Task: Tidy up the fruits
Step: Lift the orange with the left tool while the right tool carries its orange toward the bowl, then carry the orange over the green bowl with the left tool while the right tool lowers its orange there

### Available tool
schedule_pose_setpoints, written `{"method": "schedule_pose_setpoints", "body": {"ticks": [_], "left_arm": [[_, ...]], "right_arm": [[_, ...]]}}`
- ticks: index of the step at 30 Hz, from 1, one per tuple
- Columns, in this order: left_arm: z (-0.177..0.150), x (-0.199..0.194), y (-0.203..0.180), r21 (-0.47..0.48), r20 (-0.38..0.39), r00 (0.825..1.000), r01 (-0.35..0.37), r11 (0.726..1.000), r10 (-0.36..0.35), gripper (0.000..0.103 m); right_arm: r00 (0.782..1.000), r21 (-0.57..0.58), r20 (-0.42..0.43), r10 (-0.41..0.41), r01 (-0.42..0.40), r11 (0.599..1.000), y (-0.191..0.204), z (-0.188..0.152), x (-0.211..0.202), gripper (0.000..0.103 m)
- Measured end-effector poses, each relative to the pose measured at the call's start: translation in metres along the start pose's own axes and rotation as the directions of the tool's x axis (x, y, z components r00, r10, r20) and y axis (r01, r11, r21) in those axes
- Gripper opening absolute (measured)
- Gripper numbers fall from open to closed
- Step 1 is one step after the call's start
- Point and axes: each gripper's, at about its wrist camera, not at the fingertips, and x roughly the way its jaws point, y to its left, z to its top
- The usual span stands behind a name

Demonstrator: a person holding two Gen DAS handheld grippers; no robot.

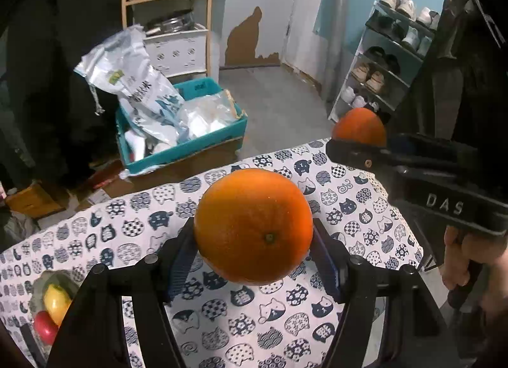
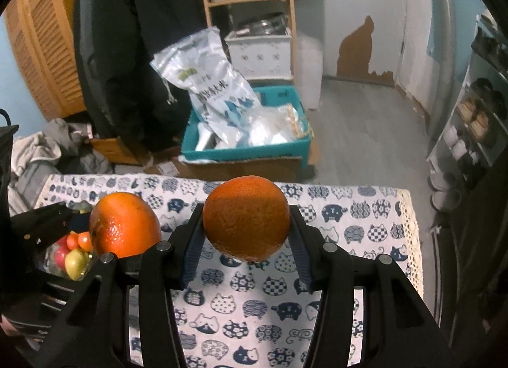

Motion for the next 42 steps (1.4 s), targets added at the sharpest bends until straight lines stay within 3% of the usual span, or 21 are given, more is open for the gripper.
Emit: {"method": "schedule_pose_setpoints", "body": {"ticks": [17, 32, 42], "left_arm": [[-0.033, -0.063, 0.050, -0.057, 0.037, 0.997, -0.071, 0.996, 0.074, 0.070], [-0.068, -0.085, 0.111, -0.142, 0.032, 0.993, -0.108, 0.984, 0.114, 0.070], [-0.097, -0.104, 0.168, -0.238, 0.018, 0.985, -0.164, 0.957, 0.173, 0.070]], "right_arm": [[0.992, -0.088, 0.036, 0.121, -0.117, 0.989, 0.069, 0.008, -0.014, 0.050], [0.972, -0.182, -0.015, 0.233, -0.232, 0.956, 0.142, 0.010, 0.010, 0.050], [0.956, -0.224, -0.060, 0.286, -0.292, 0.930, 0.193, 0.013, 0.031, 0.050]]}}
